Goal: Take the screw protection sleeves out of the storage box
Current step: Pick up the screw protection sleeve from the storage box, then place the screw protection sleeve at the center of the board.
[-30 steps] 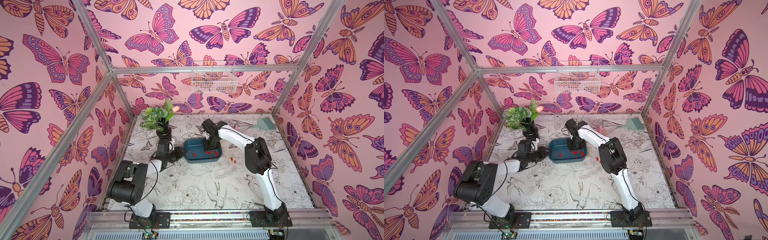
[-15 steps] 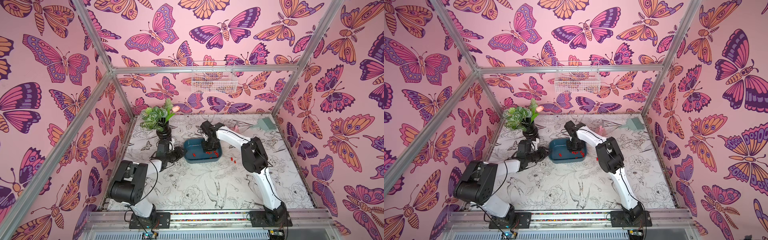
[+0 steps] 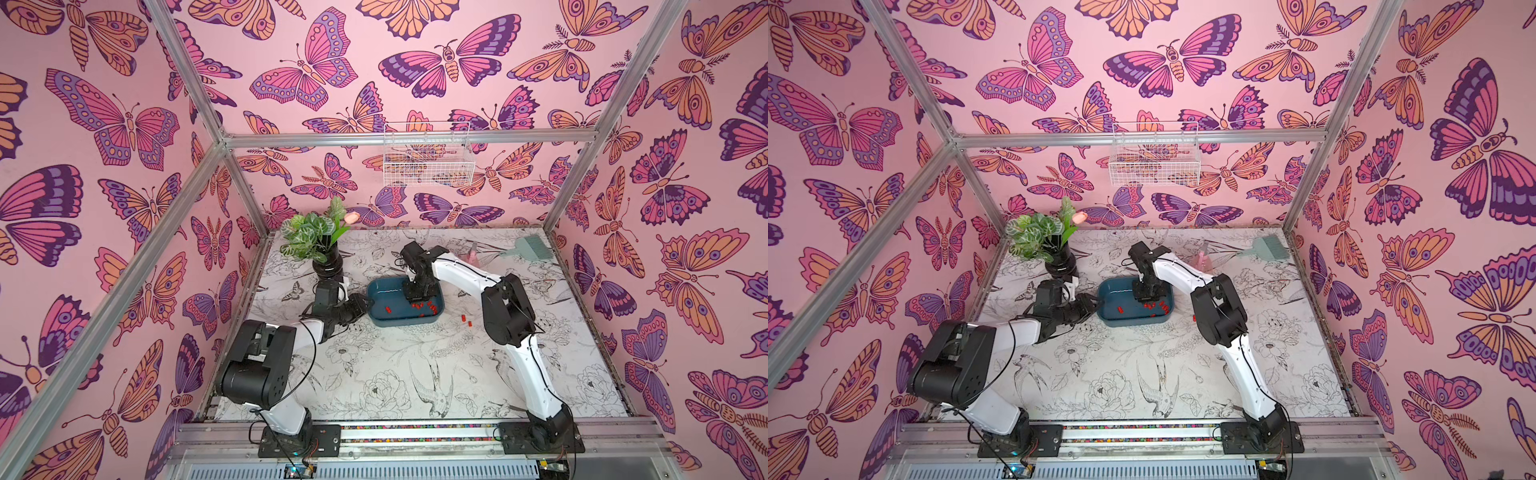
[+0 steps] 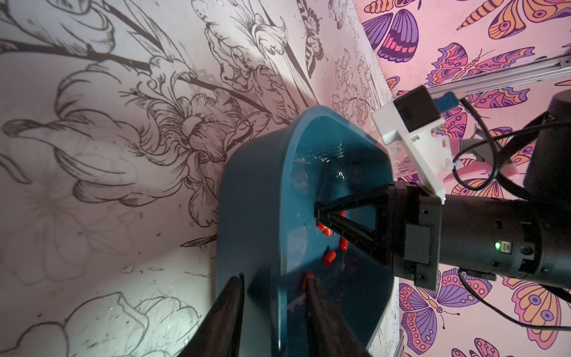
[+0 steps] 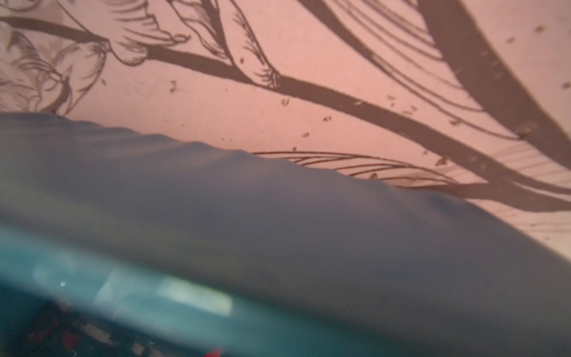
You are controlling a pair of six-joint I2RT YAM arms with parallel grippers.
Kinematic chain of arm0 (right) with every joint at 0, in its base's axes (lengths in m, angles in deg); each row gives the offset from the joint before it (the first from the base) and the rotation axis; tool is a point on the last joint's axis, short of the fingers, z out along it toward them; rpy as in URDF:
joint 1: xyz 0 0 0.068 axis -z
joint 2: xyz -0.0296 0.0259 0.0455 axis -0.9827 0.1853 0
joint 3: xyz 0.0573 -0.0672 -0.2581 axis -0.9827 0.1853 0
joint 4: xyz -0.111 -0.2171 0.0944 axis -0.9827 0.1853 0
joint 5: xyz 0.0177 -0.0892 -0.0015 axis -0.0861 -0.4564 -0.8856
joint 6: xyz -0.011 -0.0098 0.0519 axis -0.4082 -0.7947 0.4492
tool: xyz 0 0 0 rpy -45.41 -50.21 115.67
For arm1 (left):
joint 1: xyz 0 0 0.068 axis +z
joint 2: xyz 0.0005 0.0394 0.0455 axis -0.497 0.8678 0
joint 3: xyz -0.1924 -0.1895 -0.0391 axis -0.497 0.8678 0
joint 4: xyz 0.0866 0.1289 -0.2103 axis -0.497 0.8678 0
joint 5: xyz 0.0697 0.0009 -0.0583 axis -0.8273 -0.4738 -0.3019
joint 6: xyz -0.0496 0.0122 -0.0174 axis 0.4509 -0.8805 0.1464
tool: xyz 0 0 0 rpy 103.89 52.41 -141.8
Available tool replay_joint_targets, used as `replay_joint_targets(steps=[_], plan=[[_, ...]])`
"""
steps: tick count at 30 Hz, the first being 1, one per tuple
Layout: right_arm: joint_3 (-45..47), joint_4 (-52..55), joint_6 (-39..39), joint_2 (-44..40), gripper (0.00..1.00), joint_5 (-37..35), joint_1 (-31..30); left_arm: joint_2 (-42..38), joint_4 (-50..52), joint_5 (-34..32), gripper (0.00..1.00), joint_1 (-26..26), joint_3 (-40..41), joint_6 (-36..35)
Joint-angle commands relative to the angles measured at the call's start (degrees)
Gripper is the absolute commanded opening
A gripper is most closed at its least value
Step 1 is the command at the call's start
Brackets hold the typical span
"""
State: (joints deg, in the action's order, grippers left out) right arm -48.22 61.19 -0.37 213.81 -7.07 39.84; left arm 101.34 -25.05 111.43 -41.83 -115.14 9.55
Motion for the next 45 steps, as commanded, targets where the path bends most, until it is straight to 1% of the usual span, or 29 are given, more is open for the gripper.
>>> replay_joint_targets(steps=[1,8,16,30,37,45], plan=[[0.35,0.14,0.83,0.24,0.17,-0.57,-0.47,0.63,-1.23,0.91,0.38,0.01,0.07,-0.89],[0.32,0.4,0.92,-2.48,0.12,-0.96,-0.5,0.89,-1.21,1.04,0.38,0.08,-0.09,-0.93],[-0.02,0.87,1.08,-5.6,0.1,-1.09,-0.51,1.11,-1.21,1.21,0.38,0.06,-0.14,-0.81],[0.13,3.0,0.5,-11.15,0.09,-2.33,-0.2,1.23,-1.23,1.36,0.38,0.06,-0.28,-0.76],[4.89,2.55,0.3,-17.13,0.1,-2.96,1.19,1.03,-1.21,1.12,0.38,0.08,-0.07,-0.79],[13.76,1.97,-0.99,-26.53,0.11,-4.43,4.9,0.91,-1.13,1.07,0.38,0.07,-0.03,-0.81]])
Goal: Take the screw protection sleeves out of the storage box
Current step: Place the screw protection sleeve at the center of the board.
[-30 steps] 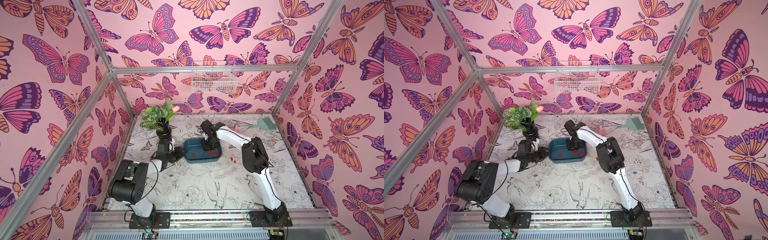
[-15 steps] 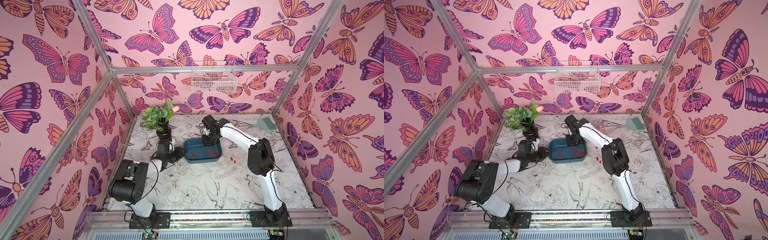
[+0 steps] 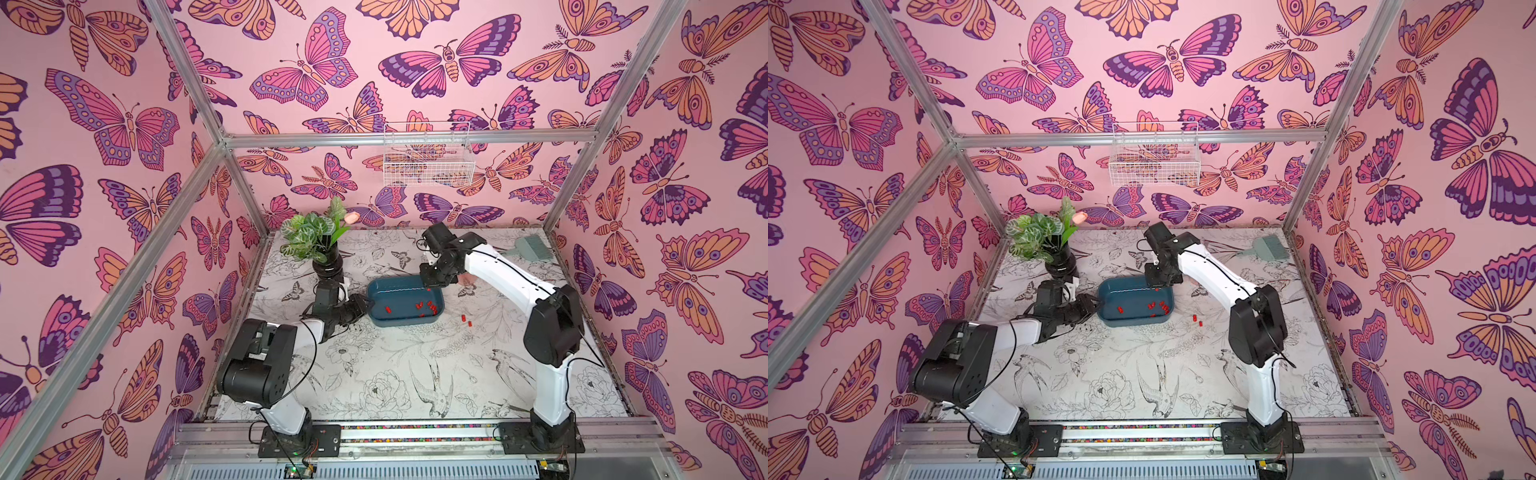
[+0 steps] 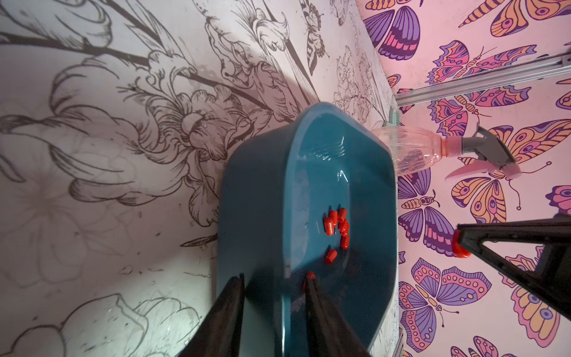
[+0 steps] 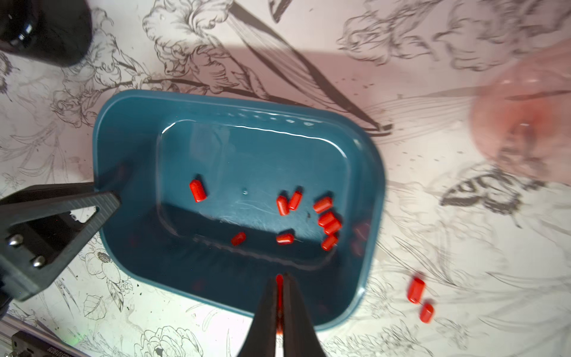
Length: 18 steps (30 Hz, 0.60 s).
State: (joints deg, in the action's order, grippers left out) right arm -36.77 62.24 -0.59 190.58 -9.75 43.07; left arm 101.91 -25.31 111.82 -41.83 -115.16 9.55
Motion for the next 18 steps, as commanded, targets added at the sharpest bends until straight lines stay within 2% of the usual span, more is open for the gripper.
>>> replay_joint_targets(steps=[1,9,18], plan=[[3.26,0.85,-1.08,-4.15,0.11,-1.77,2.39,0.32,-0.86,0.68,0.38,0.06,0.06,-0.81],[13.97,-0.12,-3.33,-11.46,0.11,-1.52,8.36,0.71,-0.94,0.95,0.38,0.03,-0.22,-0.78],[23.59,-4.09,-4.92,-12.95,0.12,-0.6,12.51,0.92,-0.68,0.92,0.38,0.04,-0.26,-0.65]])
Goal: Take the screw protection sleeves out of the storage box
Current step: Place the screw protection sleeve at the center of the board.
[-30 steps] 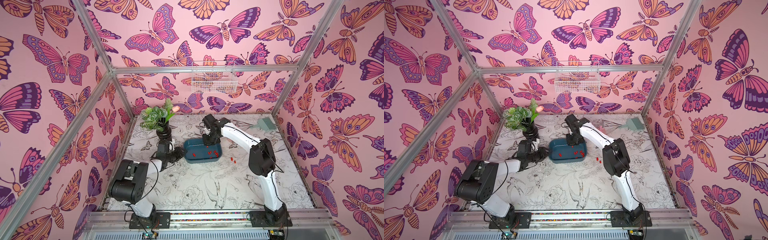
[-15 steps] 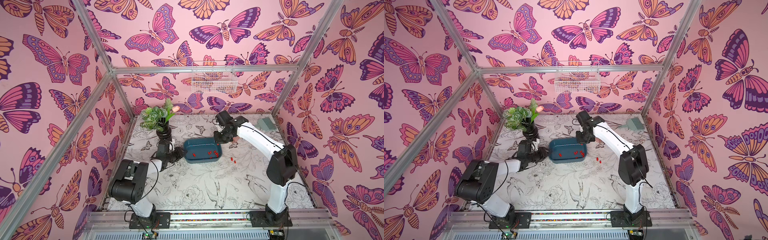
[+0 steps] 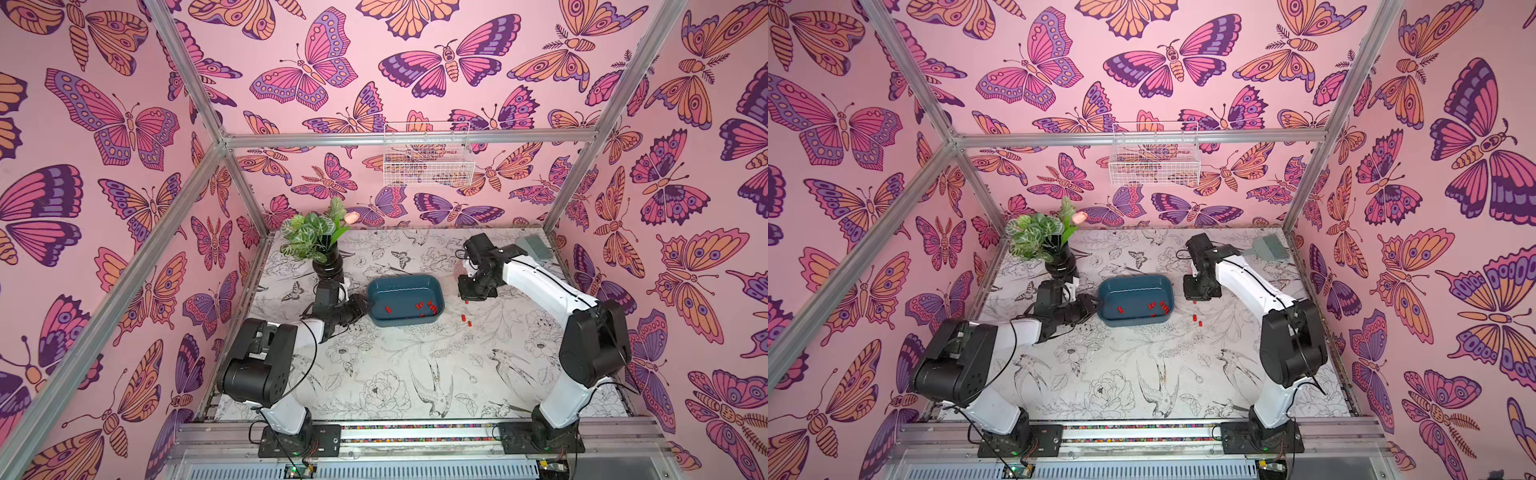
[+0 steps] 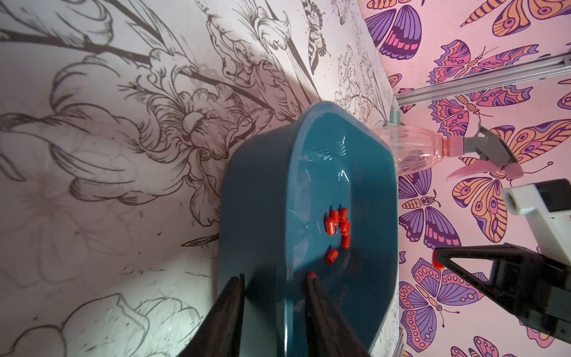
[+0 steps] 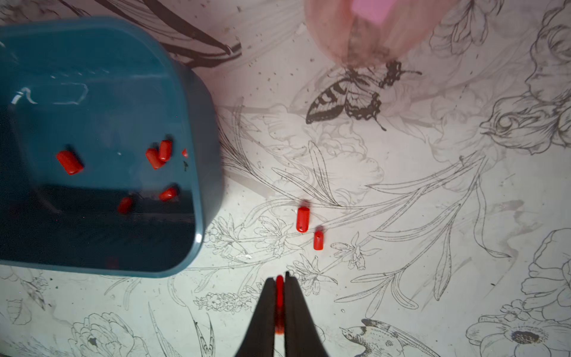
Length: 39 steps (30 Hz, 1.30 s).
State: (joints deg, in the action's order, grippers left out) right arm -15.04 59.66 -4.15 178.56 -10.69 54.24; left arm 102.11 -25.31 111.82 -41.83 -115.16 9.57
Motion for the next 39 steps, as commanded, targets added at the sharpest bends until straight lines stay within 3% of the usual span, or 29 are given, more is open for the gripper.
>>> replay_joint_targets(steps=[1,14,30,39], plan=[[2.62,-1.96,-1.56,-0.47,0.12,0.35,1.72,0.7,-0.6,0.98,0.38,0.03,-0.21,-0.65],[7.41,-5.8,-3.3,3.29,0.15,1.69,6.34,1.38,-0.33,1.25,0.38,-0.01,-0.65,-0.48],[7.7,-8.79,-3.51,10.25,0.25,3.46,6.35,1.6,2.08,1.13,0.38,-0.01,-1.98,-0.65],[8.41,-6.67,-4.62,3.85,0.35,1.33,6.49,0.94,8.29,0.01,0.47,-0.53,-4.97,-2.31]])
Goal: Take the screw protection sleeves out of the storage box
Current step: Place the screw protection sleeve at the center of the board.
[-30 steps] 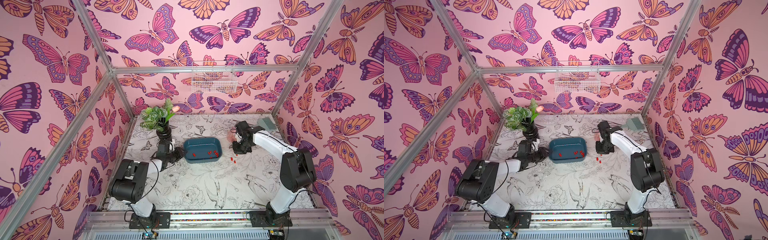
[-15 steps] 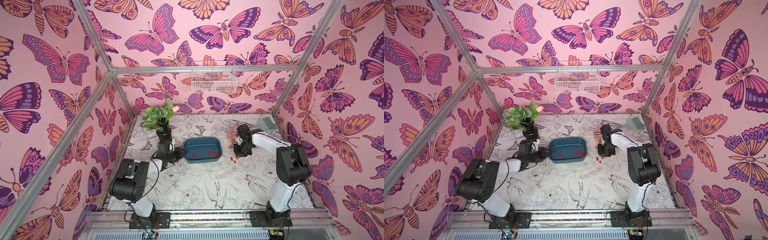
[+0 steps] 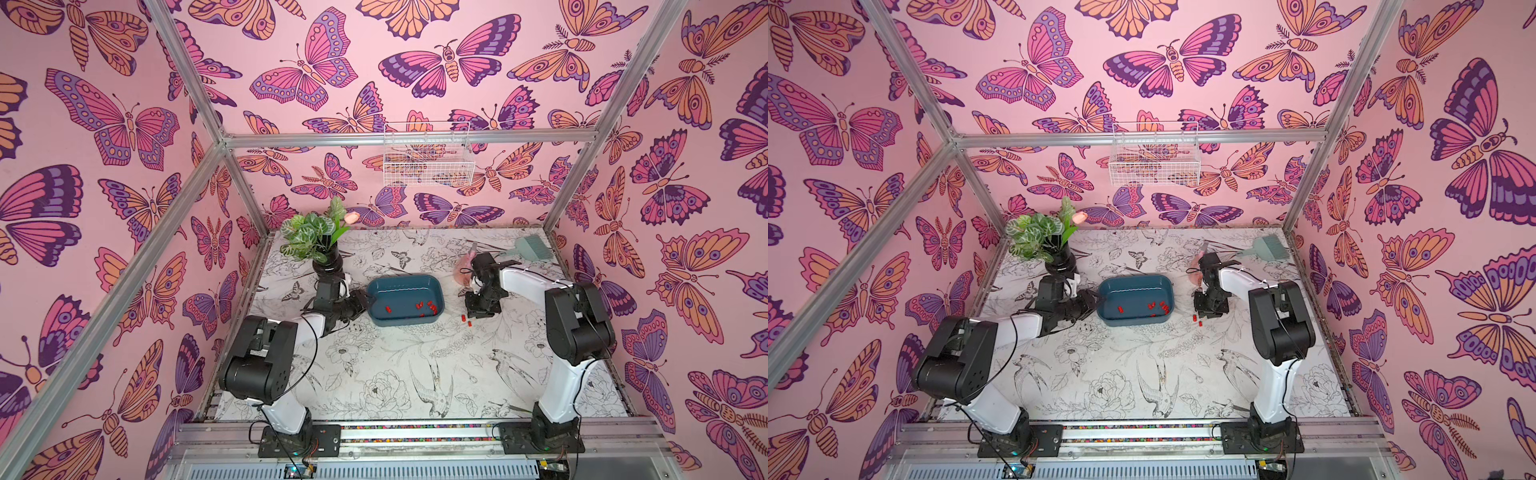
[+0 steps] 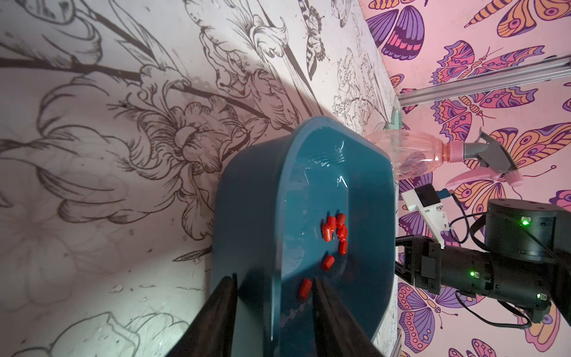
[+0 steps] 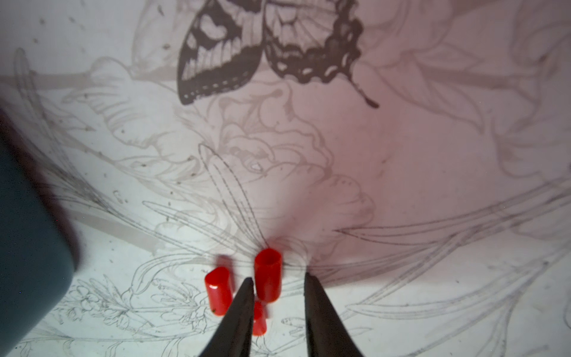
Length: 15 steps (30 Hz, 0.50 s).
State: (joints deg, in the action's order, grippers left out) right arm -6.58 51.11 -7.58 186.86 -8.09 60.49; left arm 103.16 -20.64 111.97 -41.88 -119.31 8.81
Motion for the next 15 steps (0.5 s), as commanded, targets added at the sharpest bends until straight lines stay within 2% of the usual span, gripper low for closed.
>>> replay_joint_targets(steps=[1,8,15], plan=[[0.21,2.11,-1.33,-5.76,0.36,-1.51,0.36,-0.46,4.23,-0.38,0.47,-0.63,-0.97,-1.8],[2.14,3.18,-1.88,-12.8,0.43,-1.87,1.44,-3.31,15.45,-2.81,0.5,-0.93,-6.18,-7.05],[5.7,3.05,-2.37,-19.98,0.44,-0.77,2.9,-4.52,37.88,-10.82,0.51,-1.5,-18.07,-15.41]])
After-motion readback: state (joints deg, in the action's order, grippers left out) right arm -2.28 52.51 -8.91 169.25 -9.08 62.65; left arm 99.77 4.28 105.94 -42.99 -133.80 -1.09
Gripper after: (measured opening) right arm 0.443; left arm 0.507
